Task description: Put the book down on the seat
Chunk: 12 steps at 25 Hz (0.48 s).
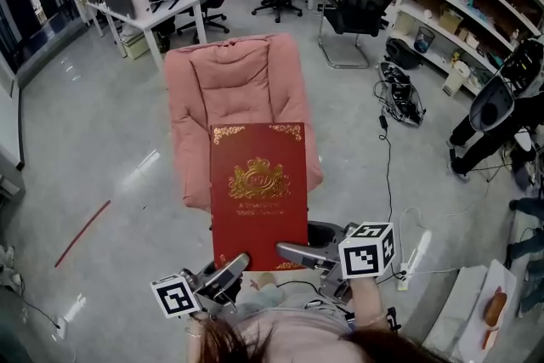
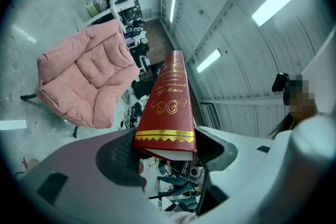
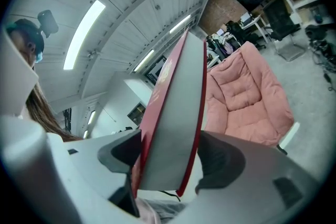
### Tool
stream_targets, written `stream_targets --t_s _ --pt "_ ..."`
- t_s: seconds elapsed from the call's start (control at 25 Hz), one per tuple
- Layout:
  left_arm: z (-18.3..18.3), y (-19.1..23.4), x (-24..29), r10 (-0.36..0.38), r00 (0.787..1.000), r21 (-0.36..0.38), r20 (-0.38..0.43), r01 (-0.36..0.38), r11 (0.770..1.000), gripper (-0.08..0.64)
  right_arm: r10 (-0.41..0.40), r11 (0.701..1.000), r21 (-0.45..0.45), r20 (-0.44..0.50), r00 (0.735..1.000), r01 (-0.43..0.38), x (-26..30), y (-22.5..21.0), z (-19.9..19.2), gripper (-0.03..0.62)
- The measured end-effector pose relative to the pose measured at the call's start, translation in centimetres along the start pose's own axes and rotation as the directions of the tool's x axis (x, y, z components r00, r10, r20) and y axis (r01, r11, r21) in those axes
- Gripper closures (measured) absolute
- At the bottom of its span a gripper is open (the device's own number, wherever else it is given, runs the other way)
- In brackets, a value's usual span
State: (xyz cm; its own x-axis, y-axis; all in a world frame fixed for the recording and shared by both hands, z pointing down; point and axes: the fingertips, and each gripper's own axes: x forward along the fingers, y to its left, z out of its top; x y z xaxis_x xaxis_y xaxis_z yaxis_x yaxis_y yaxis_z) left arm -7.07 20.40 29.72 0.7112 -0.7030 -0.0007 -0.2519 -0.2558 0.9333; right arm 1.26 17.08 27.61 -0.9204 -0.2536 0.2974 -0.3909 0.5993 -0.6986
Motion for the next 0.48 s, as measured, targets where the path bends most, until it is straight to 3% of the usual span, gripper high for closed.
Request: stream_targets --t_s 0.08,0.24,0.48 --pt "0.6 0.6 -0.2 0.001 1.0 -0.017 0.0 -0.001 1.0 0.281 -0.005 1.0 0.002 -0.002 1.0 0.005 0.8 -0.1 0.3 0.262" --pt "1.8 1.5 -0.2 0.006 1.0 0.024 -0.019 -0.005 1.0 0.281 -0.012 1.0 0.01 -0.009 1.0 0.012 2.0 -0.8 0.3 0.262" --pt "2.4 2.4 0.0 -0.002 1.0 0.0 -0.003 0.002 1.0 0.281 -0.015 1.0 0.008 -0.018 1.0 0.015 3.1 -1.5 0.6 0.262"
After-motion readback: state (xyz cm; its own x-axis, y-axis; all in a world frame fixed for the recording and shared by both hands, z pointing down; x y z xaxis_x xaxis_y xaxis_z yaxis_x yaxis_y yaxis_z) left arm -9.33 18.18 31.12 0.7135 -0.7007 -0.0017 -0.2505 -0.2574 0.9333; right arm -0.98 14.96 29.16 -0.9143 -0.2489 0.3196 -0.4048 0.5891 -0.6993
